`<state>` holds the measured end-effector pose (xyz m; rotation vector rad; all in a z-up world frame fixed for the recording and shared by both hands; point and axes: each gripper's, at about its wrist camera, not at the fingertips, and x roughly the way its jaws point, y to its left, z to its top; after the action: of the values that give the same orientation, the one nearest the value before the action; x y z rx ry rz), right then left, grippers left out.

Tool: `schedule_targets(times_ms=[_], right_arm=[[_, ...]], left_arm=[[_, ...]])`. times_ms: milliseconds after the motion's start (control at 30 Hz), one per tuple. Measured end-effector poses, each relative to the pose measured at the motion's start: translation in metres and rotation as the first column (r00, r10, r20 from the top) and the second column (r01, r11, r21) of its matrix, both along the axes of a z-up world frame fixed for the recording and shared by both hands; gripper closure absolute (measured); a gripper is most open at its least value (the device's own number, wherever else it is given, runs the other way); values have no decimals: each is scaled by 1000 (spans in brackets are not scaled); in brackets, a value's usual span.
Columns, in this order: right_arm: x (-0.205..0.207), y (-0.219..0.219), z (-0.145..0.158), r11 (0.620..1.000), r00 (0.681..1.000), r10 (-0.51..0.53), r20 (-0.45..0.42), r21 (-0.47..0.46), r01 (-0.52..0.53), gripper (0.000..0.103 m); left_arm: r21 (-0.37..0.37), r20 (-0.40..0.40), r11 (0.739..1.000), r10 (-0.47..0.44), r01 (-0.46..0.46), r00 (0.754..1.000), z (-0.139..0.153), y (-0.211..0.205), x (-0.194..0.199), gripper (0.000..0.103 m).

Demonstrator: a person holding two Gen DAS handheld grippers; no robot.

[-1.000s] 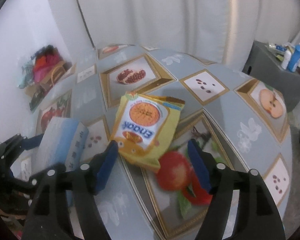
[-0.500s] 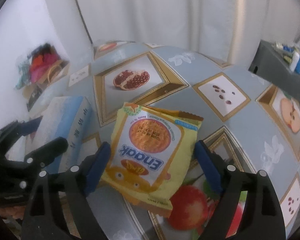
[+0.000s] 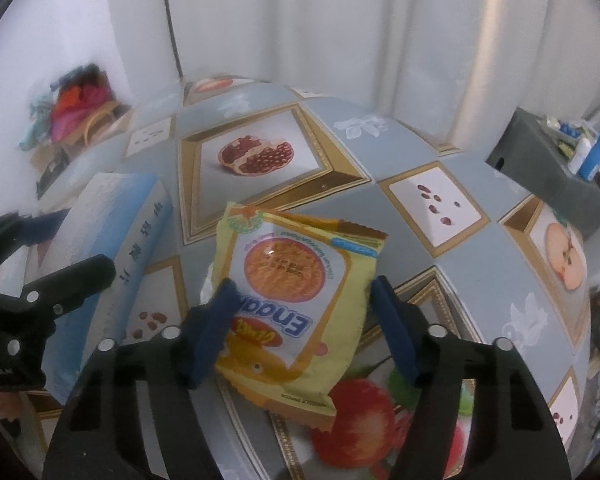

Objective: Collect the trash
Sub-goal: 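Close the left tool on the blue box while the right tool grasps the Enaak packet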

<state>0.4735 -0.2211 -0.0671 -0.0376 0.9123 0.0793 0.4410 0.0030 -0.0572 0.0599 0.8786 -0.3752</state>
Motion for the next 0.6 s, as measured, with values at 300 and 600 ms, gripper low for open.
schedule_targets(times_ms=[300, 600], right_arm=[[-1, -8, 2, 999, 999, -30, 16, -15, 30, 81], [-5, -22, 3, 998, 999, -47, 21, 35, 46, 99]], left_arm=[[12, 9, 1000, 3, -3, 1000, 0, -1, 0, 26], [34, 55, 999, 11, -13, 998, 9, -1, -4, 51]])
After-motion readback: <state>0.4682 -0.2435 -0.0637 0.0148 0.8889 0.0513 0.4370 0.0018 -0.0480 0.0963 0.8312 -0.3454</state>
